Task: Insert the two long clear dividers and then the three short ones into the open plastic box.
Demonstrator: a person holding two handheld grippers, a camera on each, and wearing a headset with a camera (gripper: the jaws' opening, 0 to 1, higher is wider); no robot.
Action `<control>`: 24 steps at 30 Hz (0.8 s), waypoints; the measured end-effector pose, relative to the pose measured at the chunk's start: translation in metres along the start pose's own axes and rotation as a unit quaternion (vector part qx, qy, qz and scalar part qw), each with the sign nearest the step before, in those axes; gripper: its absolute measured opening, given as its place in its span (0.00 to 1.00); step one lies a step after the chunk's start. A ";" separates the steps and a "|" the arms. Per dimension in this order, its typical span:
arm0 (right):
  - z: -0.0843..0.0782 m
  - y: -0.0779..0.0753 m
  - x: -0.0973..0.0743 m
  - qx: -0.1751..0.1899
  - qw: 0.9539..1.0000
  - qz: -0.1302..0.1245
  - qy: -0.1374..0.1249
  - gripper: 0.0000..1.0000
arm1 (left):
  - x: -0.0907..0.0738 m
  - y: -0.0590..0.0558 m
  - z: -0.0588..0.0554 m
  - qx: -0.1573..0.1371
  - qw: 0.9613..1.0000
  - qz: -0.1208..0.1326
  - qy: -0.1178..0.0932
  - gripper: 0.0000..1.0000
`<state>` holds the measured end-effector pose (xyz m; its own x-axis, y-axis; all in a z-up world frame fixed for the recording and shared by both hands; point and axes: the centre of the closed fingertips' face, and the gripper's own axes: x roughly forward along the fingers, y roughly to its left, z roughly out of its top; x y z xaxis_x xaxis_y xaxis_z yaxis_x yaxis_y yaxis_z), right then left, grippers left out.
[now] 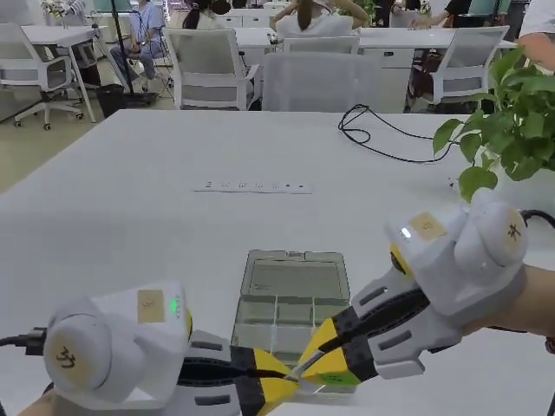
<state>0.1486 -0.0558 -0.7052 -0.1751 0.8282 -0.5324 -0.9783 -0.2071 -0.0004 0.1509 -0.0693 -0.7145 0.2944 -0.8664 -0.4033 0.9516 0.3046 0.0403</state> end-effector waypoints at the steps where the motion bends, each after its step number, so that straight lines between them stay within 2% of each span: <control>1: 0.000 0.001 0.000 -0.004 1.000 0.002 0.000 0.04 | 0.000 0.000 0.000 -0.001 1.000 0.000 -0.001 0.00; 11: 0.002 0.005 0.004 -0.017 1.000 0.002 0.019 0.02 | -0.003 -0.002 -0.002 -0.008 1.000 0.006 -0.012 0.00; 14: 0.004 0.003 0.003 -0.018 1.000 -0.003 0.025 0.02 | -0.005 0.000 -0.001 -0.015 1.000 0.017 -0.020 0.00; 24: 0.003 -0.013 -0.005 -0.002 0.998 -0.032 0.053 0.02 | -0.014 0.012 -0.005 -0.031 0.997 0.062 -0.027 0.03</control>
<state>0.1621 -0.0561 -0.7000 -0.0997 0.7800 -0.6179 -0.9866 -0.1579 -0.0402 0.1582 -0.0516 -0.7129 0.4144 -0.8402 -0.3498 0.9012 0.4323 0.0291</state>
